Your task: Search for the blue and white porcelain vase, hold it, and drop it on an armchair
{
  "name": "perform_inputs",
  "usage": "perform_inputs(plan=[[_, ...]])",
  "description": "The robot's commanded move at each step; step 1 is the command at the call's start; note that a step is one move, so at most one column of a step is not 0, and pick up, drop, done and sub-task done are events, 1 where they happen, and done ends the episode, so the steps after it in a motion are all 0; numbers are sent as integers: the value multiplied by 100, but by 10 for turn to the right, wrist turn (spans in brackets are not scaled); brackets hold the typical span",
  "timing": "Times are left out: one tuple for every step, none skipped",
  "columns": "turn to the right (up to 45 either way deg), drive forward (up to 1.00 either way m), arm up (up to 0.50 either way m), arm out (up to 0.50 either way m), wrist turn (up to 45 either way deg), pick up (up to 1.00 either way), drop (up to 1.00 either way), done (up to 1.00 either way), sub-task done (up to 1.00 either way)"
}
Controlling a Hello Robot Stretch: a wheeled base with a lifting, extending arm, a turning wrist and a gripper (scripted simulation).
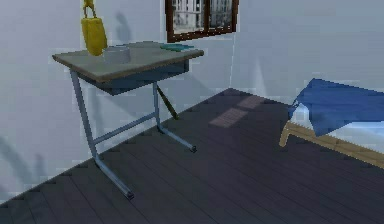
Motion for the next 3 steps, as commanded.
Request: perform_inputs(plan=[[0,0,0,0,0,100,0,0,0],[0,0,10,0,0,0,0,0,0],[0,0,16,0,0,0,0,0,0]])
